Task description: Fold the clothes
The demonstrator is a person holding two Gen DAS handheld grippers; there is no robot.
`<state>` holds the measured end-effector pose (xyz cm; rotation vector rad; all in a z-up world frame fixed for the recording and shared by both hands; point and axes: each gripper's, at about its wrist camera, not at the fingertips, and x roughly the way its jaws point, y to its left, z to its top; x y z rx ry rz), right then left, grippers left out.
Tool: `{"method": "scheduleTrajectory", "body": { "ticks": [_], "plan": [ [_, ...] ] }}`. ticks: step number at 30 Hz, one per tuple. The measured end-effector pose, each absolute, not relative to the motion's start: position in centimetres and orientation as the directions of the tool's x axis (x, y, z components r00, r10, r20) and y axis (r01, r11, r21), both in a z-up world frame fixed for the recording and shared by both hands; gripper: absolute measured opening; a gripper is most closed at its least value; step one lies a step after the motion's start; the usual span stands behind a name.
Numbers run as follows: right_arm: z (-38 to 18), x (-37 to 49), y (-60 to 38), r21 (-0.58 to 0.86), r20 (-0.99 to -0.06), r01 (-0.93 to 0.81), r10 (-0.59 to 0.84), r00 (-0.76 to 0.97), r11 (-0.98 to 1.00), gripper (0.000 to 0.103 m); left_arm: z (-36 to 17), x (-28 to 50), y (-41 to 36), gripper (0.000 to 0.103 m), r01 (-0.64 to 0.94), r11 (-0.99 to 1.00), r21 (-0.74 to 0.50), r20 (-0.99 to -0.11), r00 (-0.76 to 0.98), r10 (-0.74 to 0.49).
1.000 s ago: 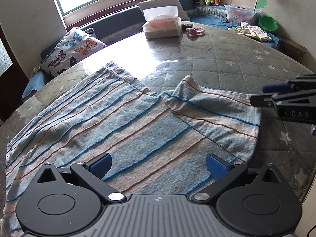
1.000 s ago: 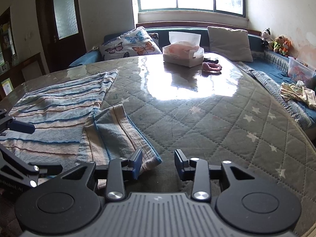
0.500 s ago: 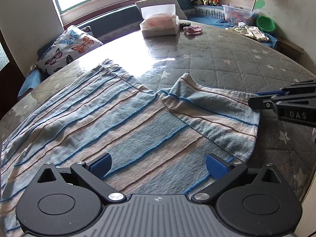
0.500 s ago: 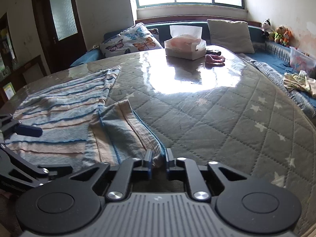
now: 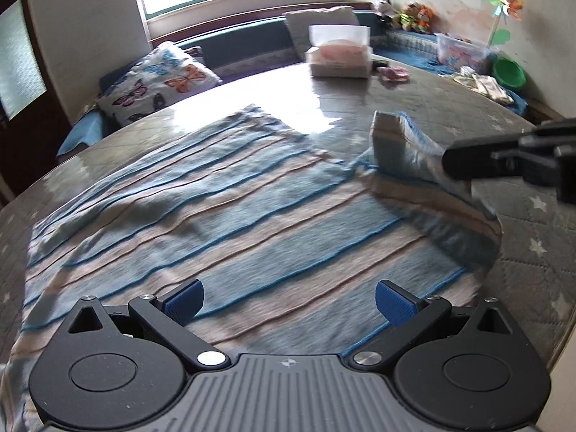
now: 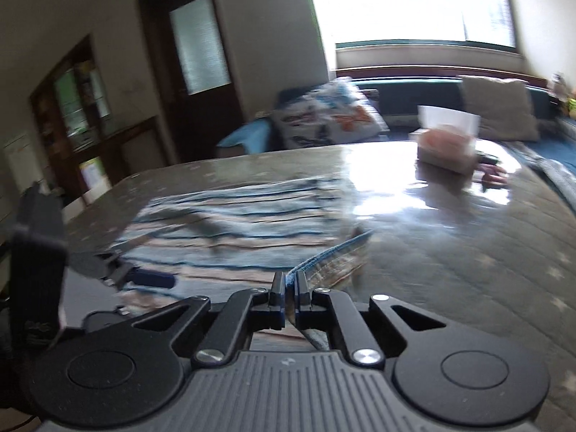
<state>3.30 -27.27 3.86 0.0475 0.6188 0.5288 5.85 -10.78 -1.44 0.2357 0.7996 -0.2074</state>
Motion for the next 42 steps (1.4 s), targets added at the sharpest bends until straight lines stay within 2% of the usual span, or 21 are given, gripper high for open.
{"method": "scheduleTrajectory", "body": {
  "ticks": [3, 5, 8, 10, 12, 19, 23, 25, 26, 27, 28, 34, 37, 39, 42],
  "plan": [
    [3.5, 3.1, -24.9, 0.192, -0.555, -0.505, 0.518, 0.651, 0.841, 0.004, -1.5, 5.3, -8.7, 0.103, 0.237, 0.964, 0.121, -0.726, 0.683, -0.077],
    [3.1, 3.1, -23.9, 0.199, -0.567, -0.525, 0.534, 0.627, 0.828, 0.008, -1.5, 4.9, -7.3, 0.103, 0.213, 0.97, 0.114, -0.726, 0.685, -0.065],
    [2.9, 3.1, -23.6, 0.197, -0.58, -0.536, 0.538, 0.612, 0.821, 0.016, -1.4, 4.4, -5.4, 0.103, 0.174, 0.979, 0.107, -0.722, 0.691, -0.044],
    [2.8, 3.1, -23.3, 0.195, -0.589, -0.543, 0.54, 0.601, 0.817, 0.029, -1.3, 4.1, -4.3, 0.103, 0.148, 0.984, 0.101, -0.719, 0.695, -0.031],
    [2.5, 3.3, -23.2, 0.183, -0.597, -0.541, 0.53, 0.602, 0.821, 0.035, -1.1, 3.7, -3.4, 0.103, 0.123, 0.988, 0.095, -0.714, 0.7, -0.018],
    [1.1, 7.0, -23.9, 0.161, -0.631, -0.457, 0.447, 0.634, 0.875, 0.036, -0.5, 2.1, -0.4, 0.103, 0.038, 0.995, 0.092, -0.701, 0.712, 0.038],
    [1.0, 8.4, -25.3, 0.138, -0.639, -0.39, 0.383, 0.667, 0.91, 0.038, -0.2, 1.5, -0.4, 0.103, 0.045, 0.994, 0.096, -0.696, 0.717, 0.035],
    [0.9, 8.9, -25.7, 0.106, -0.645, -0.366, 0.345, 0.682, 0.924, 0.054, 0.1, 1.3, -1.8, 0.103, 0.1, 0.992, 0.082, -0.69, 0.723, -0.016],
    [0.9, 8.9, -25.9, 0.089, -0.645, -0.36, 0.329, 0.69, 0.929, 0.057, 0.2, 1.2, -2.6, 0.102, 0.129, 0.989, 0.074, -0.687, 0.726, -0.043],
    [0.8, 9.0, -26.2, 0.076, -0.645, -0.354, 0.316, 0.695, 0.932, 0.064, 0.3, 1.1, -3.3, 0.102, 0.157, 0.985, 0.067, -0.683, 0.727, -0.07],
    [0.8, 9.0, -26.4, 0.066, -0.646, -0.35, 0.307, 0.699, 0.935, 0.074, 0.4, 1.0, -4.1, 0.102, 0.185, 0.981, 0.06, -0.679, 0.727, -0.096],
    [0.5, 8.6, -28.0, 0.04, -0.648, -0.314, 0.264, 0.714, 0.949, 0.094, 0.3, 1.6, -8.6, 0.083, 0.352, 0.936, 0.014, -0.678, 0.691, -0.25],
    [0.2, 8.5, -28.7, 0.041, -0.651, -0.293, 0.247, 0.717, 0.955, 0.1, -0.2, 2.0, -10.4, 0.075, 0.424, 0.906, 0.01, -0.681, 0.666, -0.304],
    [0.0, 8.3, -29.4, 0.037, -0.648, -0.273, 0.231, 0.725, 0.961, 0.103, -0.7, 2.2, -11.3, 0.06, 0.461, 0.888, 0.006, -0.69, 0.645, -0.33],
    [0.2, 8.0, -30.3, 0.039, -0.639, -0.262, 0.226, 0.735, 0.964, 0.103, -1.5, 2.8, -12.3, 0.044, 0.495, 0.869, -0.012, -0.704, 0.613, -0.359]
  ]
}}
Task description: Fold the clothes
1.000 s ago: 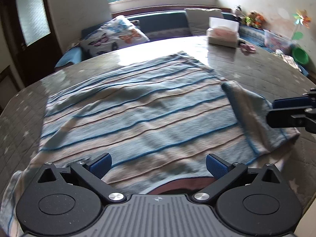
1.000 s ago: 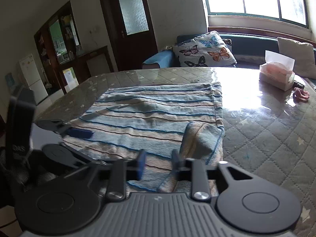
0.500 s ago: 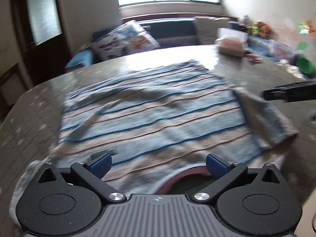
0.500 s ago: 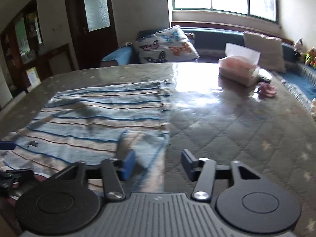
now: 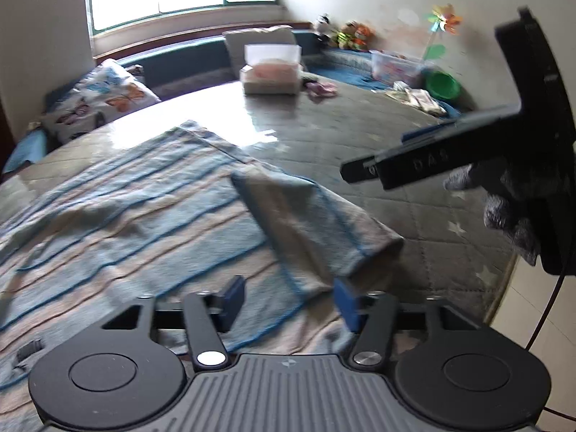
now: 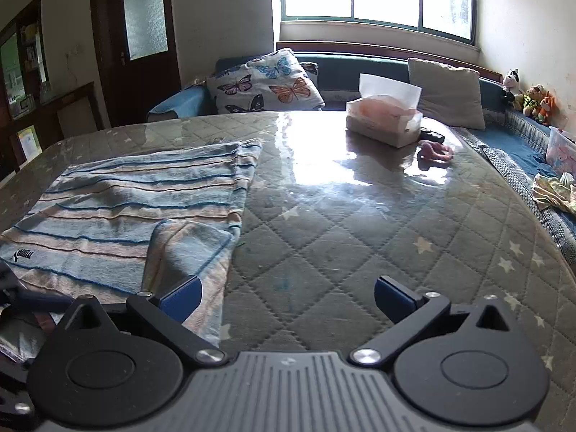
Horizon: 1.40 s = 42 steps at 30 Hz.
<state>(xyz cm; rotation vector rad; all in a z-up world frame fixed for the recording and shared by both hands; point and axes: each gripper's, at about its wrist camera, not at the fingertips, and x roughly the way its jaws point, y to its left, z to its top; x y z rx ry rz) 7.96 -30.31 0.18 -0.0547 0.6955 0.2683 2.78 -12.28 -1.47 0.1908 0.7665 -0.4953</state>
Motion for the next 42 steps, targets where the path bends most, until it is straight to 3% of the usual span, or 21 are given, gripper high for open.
{"method": "scheduleTrajectory", "body": {
  "ticks": [4, 6, 9, 19, 25, 29, 42],
  "plan": [
    [0.5, 7.6, -30.8, 0.013, -0.631, -0.264, 0.213, 0.746, 0.964, 0.103, -2.3, 3.3, -12.8, 0.026, 0.519, 0.854, -0.033, -0.716, 0.584, -0.382],
    [0.5, 7.6, -30.9, 0.007, -0.632, -0.262, 0.207, 0.747, 0.965, 0.103, -2.4, 3.3, -12.9, 0.01, 0.521, 0.853, -0.034, -0.715, 0.583, -0.385],
    [0.3, 7.6, -31.1, 0.007, -0.634, -0.261, 0.206, 0.746, 0.965, 0.103, -2.0, 2.9, -12.8, 0.004, 0.507, 0.862, -0.019, -0.701, 0.607, -0.373],
    [-1.3, 6.8, -29.3, -0.002, -0.658, -0.346, 0.259, 0.707, 0.938, 0.103, -0.2, 2.2, -11.3, 0.004, 0.445, 0.894, 0.062, -0.689, 0.667, -0.284],
    [-3.3, 6.6, -27.8, -0.045, -0.7, -0.389, 0.248, 0.669, 0.92, 0.103, -0.3, 2.4, -10.6, 0.01, 0.418, 0.905, 0.073, -0.697, 0.671, -0.254],
    [-2.6, 6.8, -27.5, -0.074, -0.69, -0.403, 0.245, 0.681, 0.912, 0.103, 0.4, 2.7, -10.4, 0.028, 0.412, 0.909, 0.061, -0.679, 0.684, -0.265],
    [-2.6, 13.0, -24.3, -0.107, -0.686, -0.433, 0.249, 0.684, 0.895, 0.103, -2.4, 4.3, -10.9, 0.028, 0.44, 0.898, 0.016, -0.725, 0.624, -0.293]
  ]
}}
